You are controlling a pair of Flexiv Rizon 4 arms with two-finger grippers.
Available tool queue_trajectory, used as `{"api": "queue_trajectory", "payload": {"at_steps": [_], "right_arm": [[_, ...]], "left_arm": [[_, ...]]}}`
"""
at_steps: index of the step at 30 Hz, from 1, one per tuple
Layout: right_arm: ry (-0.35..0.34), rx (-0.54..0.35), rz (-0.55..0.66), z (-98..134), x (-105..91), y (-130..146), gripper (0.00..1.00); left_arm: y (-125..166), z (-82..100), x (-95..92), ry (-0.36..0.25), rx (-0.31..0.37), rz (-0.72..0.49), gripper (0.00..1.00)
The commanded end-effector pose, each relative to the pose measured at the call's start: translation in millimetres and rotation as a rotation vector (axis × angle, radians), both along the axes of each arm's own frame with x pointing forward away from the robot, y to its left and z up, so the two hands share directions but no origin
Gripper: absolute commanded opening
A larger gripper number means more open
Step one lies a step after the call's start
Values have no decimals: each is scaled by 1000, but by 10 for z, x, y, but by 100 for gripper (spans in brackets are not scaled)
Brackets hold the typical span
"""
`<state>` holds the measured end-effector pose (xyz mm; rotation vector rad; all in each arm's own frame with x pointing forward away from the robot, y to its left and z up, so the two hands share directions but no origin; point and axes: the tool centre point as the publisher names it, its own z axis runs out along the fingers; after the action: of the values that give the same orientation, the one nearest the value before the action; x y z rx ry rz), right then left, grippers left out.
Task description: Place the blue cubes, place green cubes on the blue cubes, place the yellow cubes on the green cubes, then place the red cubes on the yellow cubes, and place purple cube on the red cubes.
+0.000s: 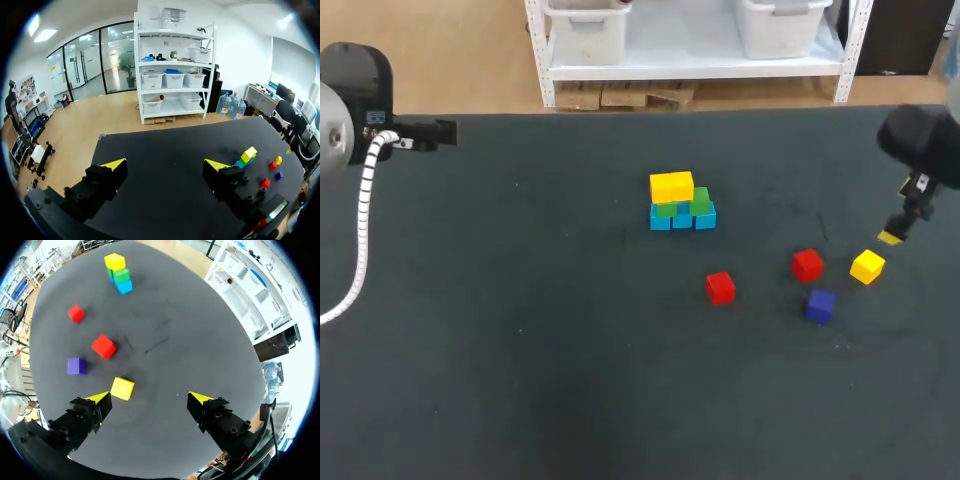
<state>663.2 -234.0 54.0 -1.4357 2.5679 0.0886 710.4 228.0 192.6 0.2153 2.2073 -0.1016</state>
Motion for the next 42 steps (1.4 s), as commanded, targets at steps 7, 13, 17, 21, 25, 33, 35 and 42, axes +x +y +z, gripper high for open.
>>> {"api": "queue_trajectory", "payload": {"at_steps": [7,13,17,21,25,33,35,42], "right_arm": [[62,-11,-42,-267,2,140,100],[99,1,-57,-389,-93,162,100],[134,18,-47,-436,-204,196,100],[140,21,-32,-442,-287,229,100],[154,9,-26,-530,-303,246,100],[167,-7,-35,-633,-242,258,47],[170,-11,-31,-625,-257,285,14],[155,-34,42,-483,-280,277,0]], "left_arm": [[3,-1,-2,-1,-1,-1,100],[3,-1,-2,-1,-1,-1,100],[3,-1,-2,-1,-1,-1,100],[3,-1,-2,-1,-1,-1,100],[3,-1,-2,-1,-1,-1,100],[3,-1,-2,-1,-1,-1,100],[3,-1,-2,-1,-1,-1,100],[3,-1,-2,-1,-1,-1,100]]}}
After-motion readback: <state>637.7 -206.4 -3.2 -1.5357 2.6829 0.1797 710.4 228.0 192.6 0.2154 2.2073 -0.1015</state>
